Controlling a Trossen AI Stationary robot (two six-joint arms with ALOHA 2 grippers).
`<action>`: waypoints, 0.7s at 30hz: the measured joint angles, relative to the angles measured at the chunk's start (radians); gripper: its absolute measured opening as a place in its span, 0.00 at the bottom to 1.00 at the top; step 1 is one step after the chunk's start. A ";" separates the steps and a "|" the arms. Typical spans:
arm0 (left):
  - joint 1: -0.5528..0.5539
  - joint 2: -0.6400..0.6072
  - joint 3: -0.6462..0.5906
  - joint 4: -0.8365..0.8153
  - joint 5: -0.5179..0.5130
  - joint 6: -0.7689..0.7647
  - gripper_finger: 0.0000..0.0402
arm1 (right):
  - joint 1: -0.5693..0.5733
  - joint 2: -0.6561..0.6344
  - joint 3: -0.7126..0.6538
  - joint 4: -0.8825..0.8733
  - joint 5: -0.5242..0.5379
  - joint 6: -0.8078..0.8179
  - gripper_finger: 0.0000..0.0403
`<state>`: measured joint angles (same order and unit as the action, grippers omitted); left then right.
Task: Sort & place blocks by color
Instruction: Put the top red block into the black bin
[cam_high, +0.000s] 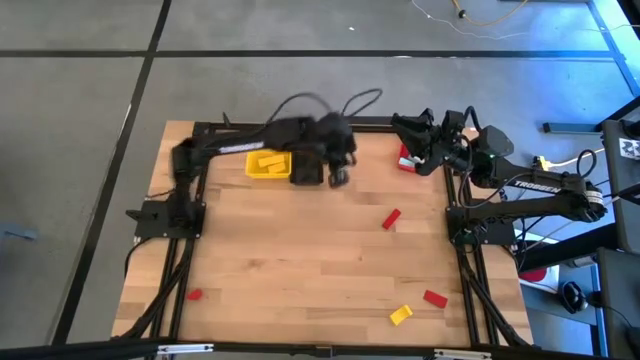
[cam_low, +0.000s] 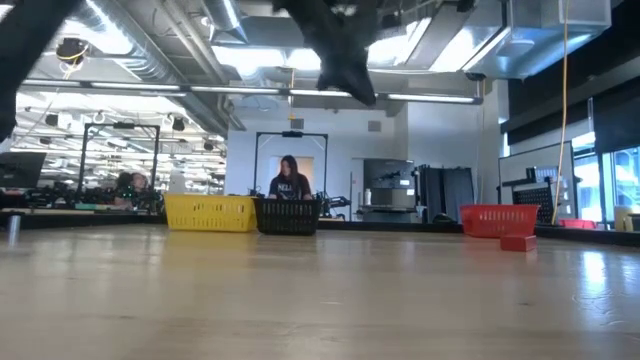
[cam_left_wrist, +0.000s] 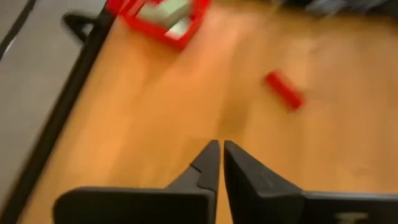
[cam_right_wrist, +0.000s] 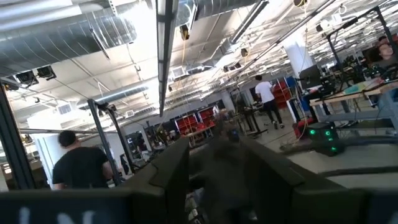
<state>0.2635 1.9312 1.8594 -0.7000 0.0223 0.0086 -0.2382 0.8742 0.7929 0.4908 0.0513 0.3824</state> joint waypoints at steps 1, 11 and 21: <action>-0.016 -0.066 -0.090 0.068 0.005 -0.025 0.02 | 0.000 0.000 0.000 0.000 0.000 0.000 0.36; -0.174 -0.660 -0.818 0.750 -0.003 -0.165 0.00 | 0.000 0.000 0.000 -0.035 -0.049 -0.006 0.36; -0.192 -1.067 -1.117 0.984 -0.008 -0.212 0.00 | 0.001 0.001 0.000 -0.187 -0.244 -0.104 0.35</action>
<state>0.0719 0.8644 0.7429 0.2841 0.0147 -0.2036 -0.2376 0.8753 0.7933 0.3035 -0.1924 0.2784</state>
